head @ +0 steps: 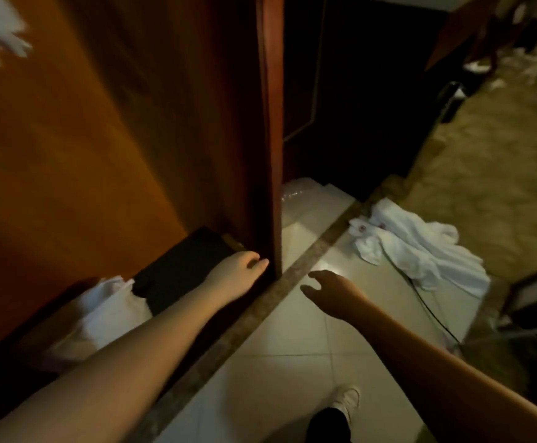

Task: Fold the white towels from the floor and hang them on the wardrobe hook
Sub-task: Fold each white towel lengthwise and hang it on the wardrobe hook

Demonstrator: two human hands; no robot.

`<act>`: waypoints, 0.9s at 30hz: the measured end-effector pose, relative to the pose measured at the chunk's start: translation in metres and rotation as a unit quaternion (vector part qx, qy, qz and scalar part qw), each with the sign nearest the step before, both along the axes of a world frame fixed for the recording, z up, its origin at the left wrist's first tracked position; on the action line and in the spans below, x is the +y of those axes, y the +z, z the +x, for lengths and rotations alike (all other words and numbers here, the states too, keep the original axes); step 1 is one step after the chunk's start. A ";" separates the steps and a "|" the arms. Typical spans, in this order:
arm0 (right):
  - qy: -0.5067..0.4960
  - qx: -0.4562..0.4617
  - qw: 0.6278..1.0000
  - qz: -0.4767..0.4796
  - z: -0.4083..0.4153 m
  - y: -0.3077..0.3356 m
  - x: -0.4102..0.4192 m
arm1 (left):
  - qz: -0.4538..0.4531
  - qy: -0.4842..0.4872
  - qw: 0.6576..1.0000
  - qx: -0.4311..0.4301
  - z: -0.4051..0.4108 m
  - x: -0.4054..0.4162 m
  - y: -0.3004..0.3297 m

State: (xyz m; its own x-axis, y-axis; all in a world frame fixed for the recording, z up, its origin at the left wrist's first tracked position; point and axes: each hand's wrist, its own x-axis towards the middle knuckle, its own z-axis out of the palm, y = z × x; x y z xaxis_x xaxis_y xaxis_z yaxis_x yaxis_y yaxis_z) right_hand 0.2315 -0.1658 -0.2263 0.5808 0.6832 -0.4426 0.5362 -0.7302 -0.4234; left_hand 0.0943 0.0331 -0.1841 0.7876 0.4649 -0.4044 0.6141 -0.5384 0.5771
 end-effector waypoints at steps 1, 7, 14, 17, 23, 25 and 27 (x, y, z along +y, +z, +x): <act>-0.013 0.003 1.000 -0.017 0.015 -0.013 -0.015 | -0.004 -0.011 1.000 0.014 0.023 -0.012 -0.013; -0.091 0.061 0.990 -0.091 0.112 -0.069 -0.096 | -0.015 -0.070 0.994 0.087 0.154 -0.080 -0.067; -0.208 0.084 0.967 -0.120 0.228 -0.111 -0.165 | -0.013 -0.128 0.983 0.135 0.291 -0.128 -0.110; -0.248 0.093 0.955 -0.134 0.267 -0.140 -0.184 | 0.006 -0.159 0.974 0.159 0.338 -0.136 -0.148; -0.291 0.140 0.935 -0.148 0.347 -0.207 -0.194 | -0.041 -0.165 0.968 0.186 0.450 -0.135 -0.236; -0.306 0.155 0.927 -0.152 0.376 -0.229 -0.192 | -0.042 -0.175 0.965 0.190 0.490 -0.132 -0.263; -0.323 0.169 0.918 -0.159 0.407 -0.251 -0.189 | -0.040 -0.188 0.962 0.195 0.532 -0.125 -0.287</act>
